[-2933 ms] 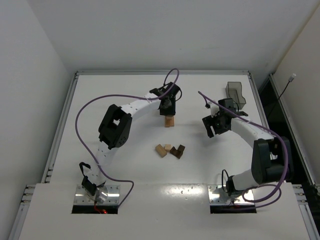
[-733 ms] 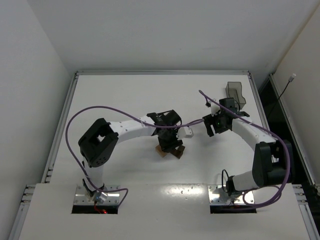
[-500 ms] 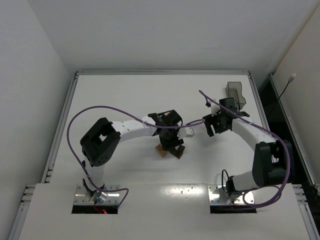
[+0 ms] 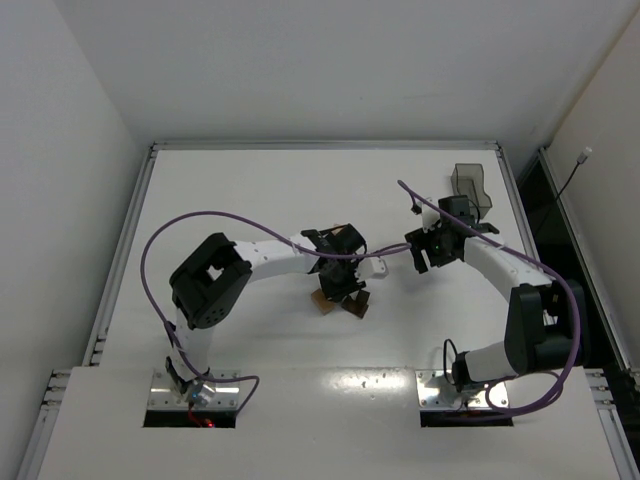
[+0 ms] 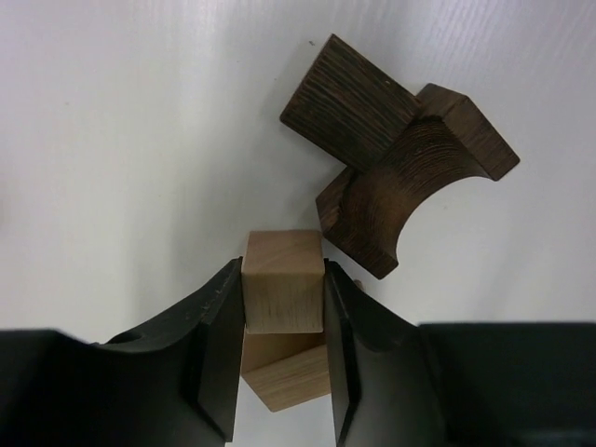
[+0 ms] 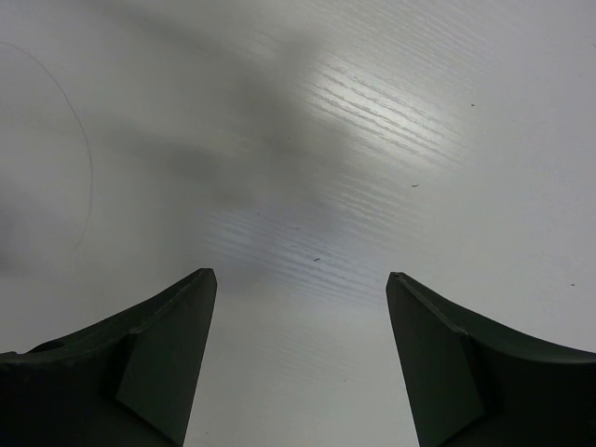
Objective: Build the wood block tower
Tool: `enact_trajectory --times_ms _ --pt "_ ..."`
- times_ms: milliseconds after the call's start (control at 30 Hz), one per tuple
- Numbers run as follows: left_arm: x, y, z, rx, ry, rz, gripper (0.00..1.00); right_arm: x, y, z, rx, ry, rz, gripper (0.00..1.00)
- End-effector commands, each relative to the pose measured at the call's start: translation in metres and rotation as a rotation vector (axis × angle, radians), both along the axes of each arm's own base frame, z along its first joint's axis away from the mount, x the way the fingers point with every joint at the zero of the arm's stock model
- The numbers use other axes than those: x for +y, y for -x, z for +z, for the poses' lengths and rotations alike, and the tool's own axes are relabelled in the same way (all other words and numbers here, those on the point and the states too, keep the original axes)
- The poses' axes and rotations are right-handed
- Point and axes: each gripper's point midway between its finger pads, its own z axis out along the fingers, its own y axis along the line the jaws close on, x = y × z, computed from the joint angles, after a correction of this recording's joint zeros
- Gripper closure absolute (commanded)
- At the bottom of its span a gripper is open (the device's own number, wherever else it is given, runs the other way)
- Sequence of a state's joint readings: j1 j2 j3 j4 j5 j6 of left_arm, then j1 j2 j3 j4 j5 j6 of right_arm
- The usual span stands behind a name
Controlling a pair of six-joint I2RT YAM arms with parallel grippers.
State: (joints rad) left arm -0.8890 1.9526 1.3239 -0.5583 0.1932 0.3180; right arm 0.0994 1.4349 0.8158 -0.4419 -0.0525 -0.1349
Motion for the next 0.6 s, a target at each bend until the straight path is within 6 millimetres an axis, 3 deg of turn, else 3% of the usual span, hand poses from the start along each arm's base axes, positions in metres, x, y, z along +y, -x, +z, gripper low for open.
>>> enact_trajectory --times_ms 0,200,267,333,400,433,567 --pt "-0.003 -0.005 0.005 -0.035 0.014 0.014 1.0 0.0 -0.013 0.009 -0.049 -0.012 -0.012 0.29" --pt "-0.005 -0.014 0.036 -0.035 0.066 0.111 1.0 0.0 -0.013 0.009 -0.049 -0.012 -0.012 0.29" --pt "-0.017 -0.021 0.06 -0.014 0.129 0.199 1.0 0.002 -0.013 0.009 -0.048 -0.02 -0.007 0.29" --pt "-0.023 -0.04 0.087 -0.064 0.166 0.334 1.0 0.002 -0.013 0.009 -0.048 -0.02 -0.007 0.29" --pt "-0.011 -0.061 0.088 -0.135 0.093 0.601 1.0 0.002 -0.013 0.009 -0.048 -0.02 -0.007 0.29" --pt "-0.011 -0.074 0.099 -0.173 0.105 0.706 1.0 0.002 -0.013 0.009 -0.048 -0.02 -0.007 0.29" --pt "-0.014 -0.072 0.091 -0.082 0.054 0.898 1.0 0.002 -0.016 0.012 -0.057 -0.02 -0.007 0.29"
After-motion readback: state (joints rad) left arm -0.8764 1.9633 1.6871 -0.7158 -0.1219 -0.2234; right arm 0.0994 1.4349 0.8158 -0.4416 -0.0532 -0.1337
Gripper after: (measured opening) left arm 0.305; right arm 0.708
